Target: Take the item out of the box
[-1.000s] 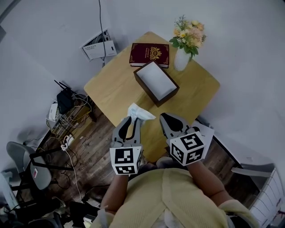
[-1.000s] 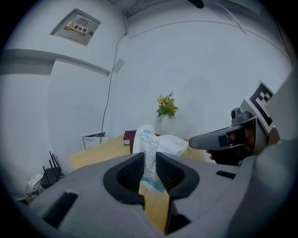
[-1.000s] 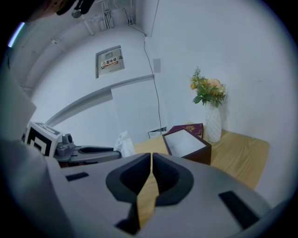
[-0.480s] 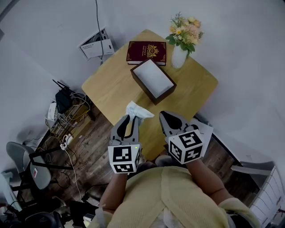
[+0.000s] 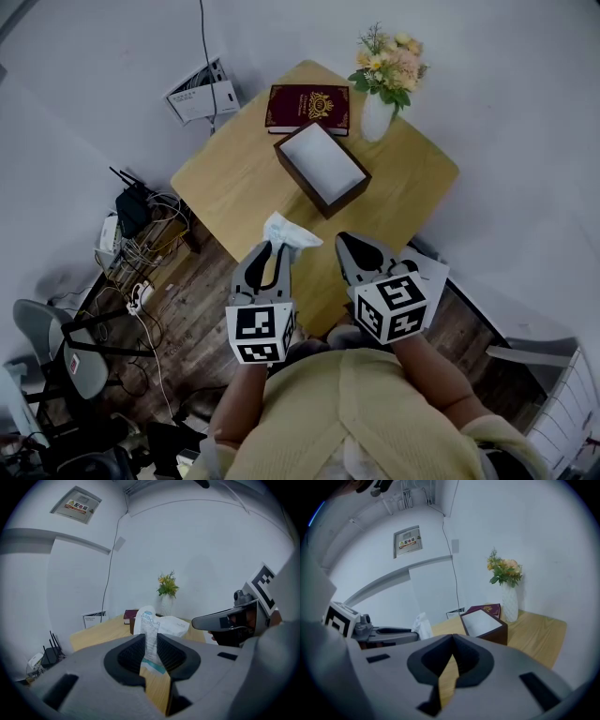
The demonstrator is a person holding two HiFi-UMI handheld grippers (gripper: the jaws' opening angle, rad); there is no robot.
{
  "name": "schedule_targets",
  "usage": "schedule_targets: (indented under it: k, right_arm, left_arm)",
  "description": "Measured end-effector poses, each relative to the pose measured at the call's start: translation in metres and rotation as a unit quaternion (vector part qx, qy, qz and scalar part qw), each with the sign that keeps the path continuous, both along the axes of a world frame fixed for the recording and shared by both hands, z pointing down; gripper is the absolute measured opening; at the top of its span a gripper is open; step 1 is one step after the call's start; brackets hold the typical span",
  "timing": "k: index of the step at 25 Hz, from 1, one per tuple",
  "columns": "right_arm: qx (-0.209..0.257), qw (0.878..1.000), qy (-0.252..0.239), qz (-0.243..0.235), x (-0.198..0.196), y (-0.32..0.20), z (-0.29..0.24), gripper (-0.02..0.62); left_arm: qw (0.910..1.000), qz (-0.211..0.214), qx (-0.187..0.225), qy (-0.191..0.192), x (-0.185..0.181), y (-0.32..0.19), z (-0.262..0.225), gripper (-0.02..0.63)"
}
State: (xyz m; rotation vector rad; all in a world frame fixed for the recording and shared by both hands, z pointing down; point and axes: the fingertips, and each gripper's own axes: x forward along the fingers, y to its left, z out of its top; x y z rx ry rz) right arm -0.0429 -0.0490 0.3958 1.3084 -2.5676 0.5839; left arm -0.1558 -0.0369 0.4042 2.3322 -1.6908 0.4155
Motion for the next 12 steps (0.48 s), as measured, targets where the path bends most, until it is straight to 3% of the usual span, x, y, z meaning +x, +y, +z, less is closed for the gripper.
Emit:
schedule_targets:
  k: [12]
  right_arm:
    - [-0.004,1.000,-0.003,0.003,0.0000,0.0015,0.0026,0.029]
  left_arm:
    - [1.0000,0.001,-0.002,0.002,0.0012,0.0000,0.0025,0.092]
